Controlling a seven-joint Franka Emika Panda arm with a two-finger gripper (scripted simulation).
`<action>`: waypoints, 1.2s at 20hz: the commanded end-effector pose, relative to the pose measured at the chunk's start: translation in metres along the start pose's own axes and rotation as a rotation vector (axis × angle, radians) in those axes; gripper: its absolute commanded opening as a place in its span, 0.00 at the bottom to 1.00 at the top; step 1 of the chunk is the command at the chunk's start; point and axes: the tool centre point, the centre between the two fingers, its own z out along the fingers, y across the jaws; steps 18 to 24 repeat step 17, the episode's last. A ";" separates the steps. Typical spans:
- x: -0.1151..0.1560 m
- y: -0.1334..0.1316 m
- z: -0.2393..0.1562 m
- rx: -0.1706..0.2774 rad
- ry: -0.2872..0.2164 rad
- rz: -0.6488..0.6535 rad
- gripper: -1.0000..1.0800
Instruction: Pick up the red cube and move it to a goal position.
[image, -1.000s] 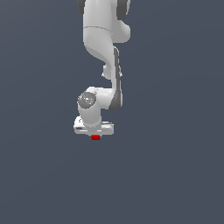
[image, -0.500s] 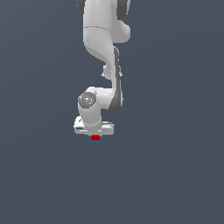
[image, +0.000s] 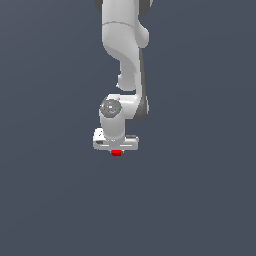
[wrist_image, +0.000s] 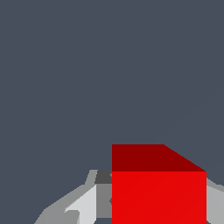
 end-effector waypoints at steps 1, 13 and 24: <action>-0.006 -0.021 -0.010 0.000 0.001 -0.002 0.00; -0.029 -0.105 -0.048 0.000 0.001 -0.002 0.00; -0.030 -0.111 -0.051 0.000 0.001 -0.002 0.00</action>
